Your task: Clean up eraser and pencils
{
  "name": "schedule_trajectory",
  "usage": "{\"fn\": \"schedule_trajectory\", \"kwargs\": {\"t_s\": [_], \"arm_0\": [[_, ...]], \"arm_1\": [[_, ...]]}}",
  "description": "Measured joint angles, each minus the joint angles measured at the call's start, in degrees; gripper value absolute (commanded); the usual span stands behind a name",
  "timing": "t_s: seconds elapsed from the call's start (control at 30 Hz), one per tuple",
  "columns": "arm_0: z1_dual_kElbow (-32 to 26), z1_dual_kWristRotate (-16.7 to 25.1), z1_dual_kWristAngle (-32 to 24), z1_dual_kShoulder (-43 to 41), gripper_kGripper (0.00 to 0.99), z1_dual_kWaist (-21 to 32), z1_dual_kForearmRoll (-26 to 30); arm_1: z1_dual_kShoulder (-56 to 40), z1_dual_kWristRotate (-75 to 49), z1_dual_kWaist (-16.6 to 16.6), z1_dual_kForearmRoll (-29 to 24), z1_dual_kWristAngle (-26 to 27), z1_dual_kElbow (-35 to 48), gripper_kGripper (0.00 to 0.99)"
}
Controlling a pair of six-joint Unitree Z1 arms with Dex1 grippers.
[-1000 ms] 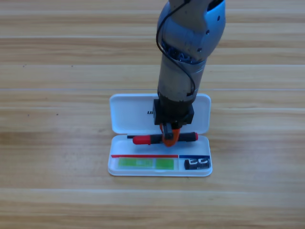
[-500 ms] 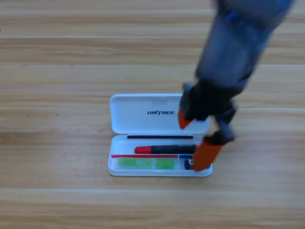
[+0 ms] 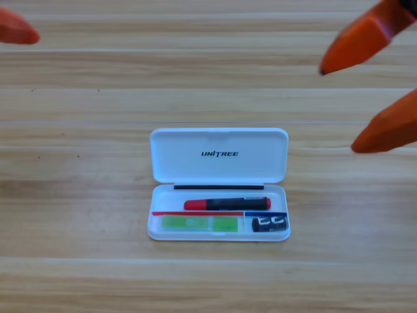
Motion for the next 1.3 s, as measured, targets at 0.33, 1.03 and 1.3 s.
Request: {"fn": "schedule_trajectory", "kwargs": {"t_s": [0.33,1.03,1.3], "arm_0": [[3.6,-0.3,-0.4,9.6,0.724,0.2,-15.8],[9.7,5.8,-5.5,26.7,0.0,0.5,-29.6],[9.9,6.2,-11.5,31.7,0.0,0.6,-30.7]], "arm_1": [[-8.8,1.1,-2.2,-6.3,0.7,7.9,0.956],[-7.9,1.1,-2.2,-6.3,3.5,9.3,0.956],[-7.8,1.1,-2.1,-6.3,3.5,9.3,0.956]]}}
